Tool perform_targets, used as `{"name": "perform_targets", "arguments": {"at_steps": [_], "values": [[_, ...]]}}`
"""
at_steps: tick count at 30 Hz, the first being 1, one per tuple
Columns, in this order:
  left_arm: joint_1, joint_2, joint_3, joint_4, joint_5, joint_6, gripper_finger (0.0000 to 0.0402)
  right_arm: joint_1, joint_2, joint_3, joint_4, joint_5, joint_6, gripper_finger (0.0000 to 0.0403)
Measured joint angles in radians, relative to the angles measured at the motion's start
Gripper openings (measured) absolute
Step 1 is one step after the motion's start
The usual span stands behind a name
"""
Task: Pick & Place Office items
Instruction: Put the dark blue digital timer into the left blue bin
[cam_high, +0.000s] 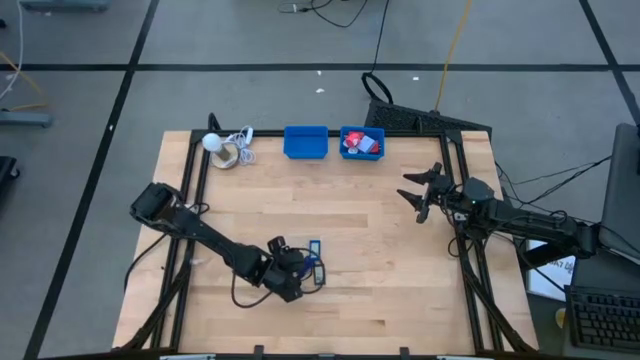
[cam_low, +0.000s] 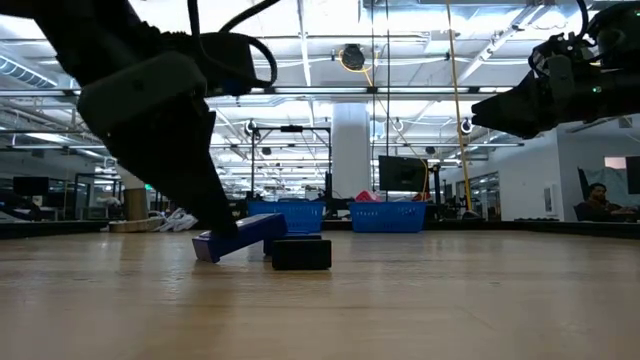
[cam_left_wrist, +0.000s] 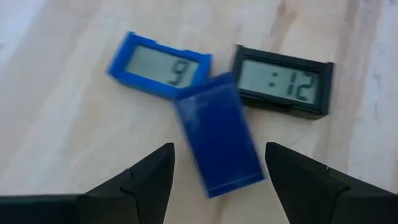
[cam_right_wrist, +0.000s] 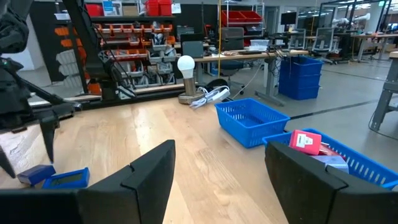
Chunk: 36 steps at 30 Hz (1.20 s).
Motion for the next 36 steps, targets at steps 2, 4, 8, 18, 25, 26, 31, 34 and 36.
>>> {"name": "perform_targets", "arguments": {"at_steps": [2,4,8,18,25,26,31,34,36], "values": [[-0.005,0.017,0.0,0.028,0.006,0.001,0.0255,0.0,0.0,0.0,0.0,0.0,0.0,0.0238],[-0.006,0.037,0.0,0.046,0.006,0.002,0.0255,0.0,0.0,0.0,0.0,0.0,0.0,0.0238],[0.0,0.071,0.001,0.073,0.005,0.03,0.0255,0.0,0.0,0.0,0.0,0.0,0.0,0.0238],[0.02,0.088,0.001,0.125,-0.021,0.08,0.0255,0.0,0.0,0.0,0.0,0.0,0.0,0.0238],[0.021,0.091,0.0,0.137,-0.031,0.059,0.0255,0.0,0.0,0.0,0.0,0.0,0.0,0.0238],[0.021,0.091,0.0,0.136,-0.032,0.058,0.0255,0.0,0.0,0.0,-0.001,0.0,0.0,0.0238],[0.021,0.091,0.0,0.136,-0.038,0.061,0.0238,0.0,0.0,0.0,-0.001,0.0,0.0,0.0238],[0.021,0.091,0.0,0.136,-0.039,0.089,0.0202,0.0,0.0,0.0,-0.001,0.0,0.0,0.0238],[0.022,0.091,0.0,0.136,-0.039,0.109,0.0173,0.0,0.0,0.0,-0.001,0.0,0.0,0.0238]]}}
